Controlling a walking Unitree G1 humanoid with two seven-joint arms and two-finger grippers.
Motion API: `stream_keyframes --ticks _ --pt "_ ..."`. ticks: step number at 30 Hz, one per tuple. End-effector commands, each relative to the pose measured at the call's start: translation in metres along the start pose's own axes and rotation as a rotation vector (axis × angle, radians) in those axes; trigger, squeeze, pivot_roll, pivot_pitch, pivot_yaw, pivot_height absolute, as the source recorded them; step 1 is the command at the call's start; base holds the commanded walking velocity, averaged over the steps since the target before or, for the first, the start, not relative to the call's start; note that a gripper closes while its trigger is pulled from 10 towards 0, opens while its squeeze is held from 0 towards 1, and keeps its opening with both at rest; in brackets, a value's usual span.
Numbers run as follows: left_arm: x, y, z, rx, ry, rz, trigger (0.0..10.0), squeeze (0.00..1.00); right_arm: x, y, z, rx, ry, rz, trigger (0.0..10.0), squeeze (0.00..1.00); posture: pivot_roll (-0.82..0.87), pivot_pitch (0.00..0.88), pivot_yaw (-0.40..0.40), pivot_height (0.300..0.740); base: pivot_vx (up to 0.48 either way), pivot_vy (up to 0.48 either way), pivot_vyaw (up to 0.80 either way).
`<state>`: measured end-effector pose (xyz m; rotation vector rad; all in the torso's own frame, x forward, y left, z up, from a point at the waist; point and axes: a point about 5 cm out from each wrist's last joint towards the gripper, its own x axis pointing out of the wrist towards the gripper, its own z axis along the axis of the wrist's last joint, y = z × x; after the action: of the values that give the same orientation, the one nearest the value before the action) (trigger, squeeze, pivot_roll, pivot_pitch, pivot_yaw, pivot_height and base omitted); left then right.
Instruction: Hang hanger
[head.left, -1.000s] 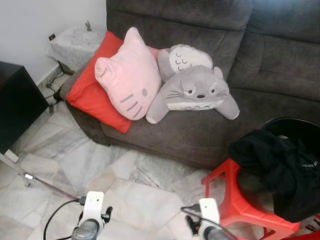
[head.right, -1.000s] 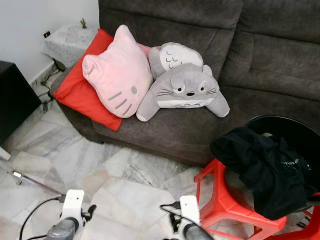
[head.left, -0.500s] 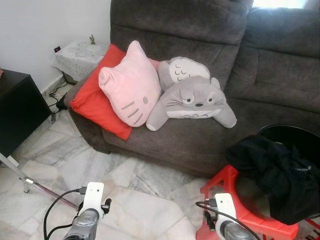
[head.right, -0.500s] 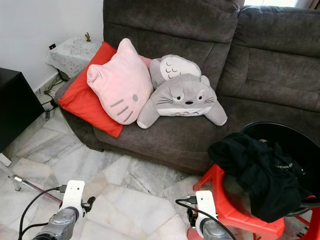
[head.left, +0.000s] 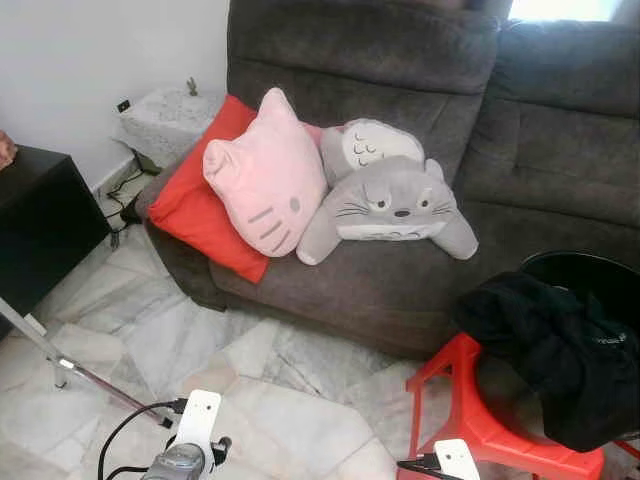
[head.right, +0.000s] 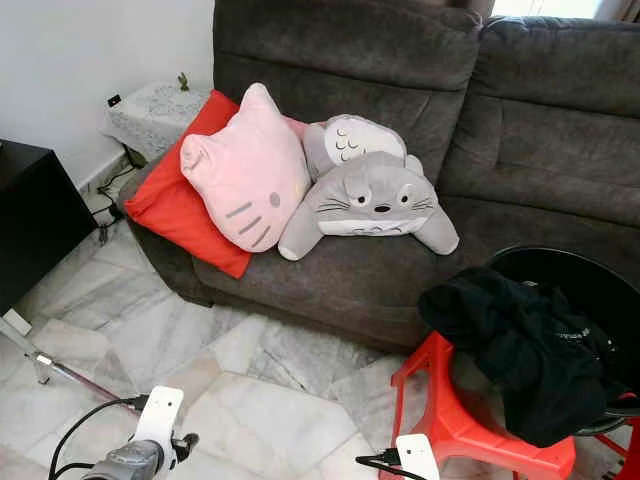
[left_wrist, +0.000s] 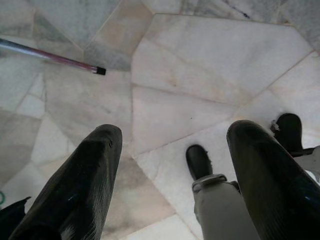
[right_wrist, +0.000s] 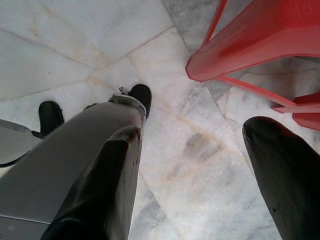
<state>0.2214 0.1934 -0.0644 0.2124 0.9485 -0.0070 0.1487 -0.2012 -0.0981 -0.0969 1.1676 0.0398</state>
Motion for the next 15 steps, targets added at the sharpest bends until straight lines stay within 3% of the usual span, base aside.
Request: stream_keyframes --ticks 1,6,10,15 --pt "0.000 -0.001 0.001 0.000 0.018 -0.005 10.0 0.00 -0.001 -0.008 -0.004 0.009 0.003 -0.012 10.0 0.00 -0.11 0.000 -0.019 0.740 0.000 0.000 0.00" --pt "0.000 -0.001 0.002 0.018 0.015 -0.008 10.0 0.00 -0.002 -0.013 -0.003 -0.004 -0.004 -0.025 10.0 0.00 -0.09 0.000 -0.035 0.740 0.000 0.000 0.00" --pt "0.000 0.012 0.000 -0.009 0.040 0.062 10.0 0.00 -0.002 -0.011 0.003 0.016 -0.040 -0.011 10.0 0.00 -0.11 0.000 -0.029 0.740 0.000 0.000 0.00" --pt "0.000 0.016 0.000 0.034 0.058 0.074 10.0 0.00 -0.002 -0.011 0.006 -0.055 -0.038 -0.006 10.0 0.00 -0.12 0.000 -0.020 0.740 0.000 0.000 0.00"
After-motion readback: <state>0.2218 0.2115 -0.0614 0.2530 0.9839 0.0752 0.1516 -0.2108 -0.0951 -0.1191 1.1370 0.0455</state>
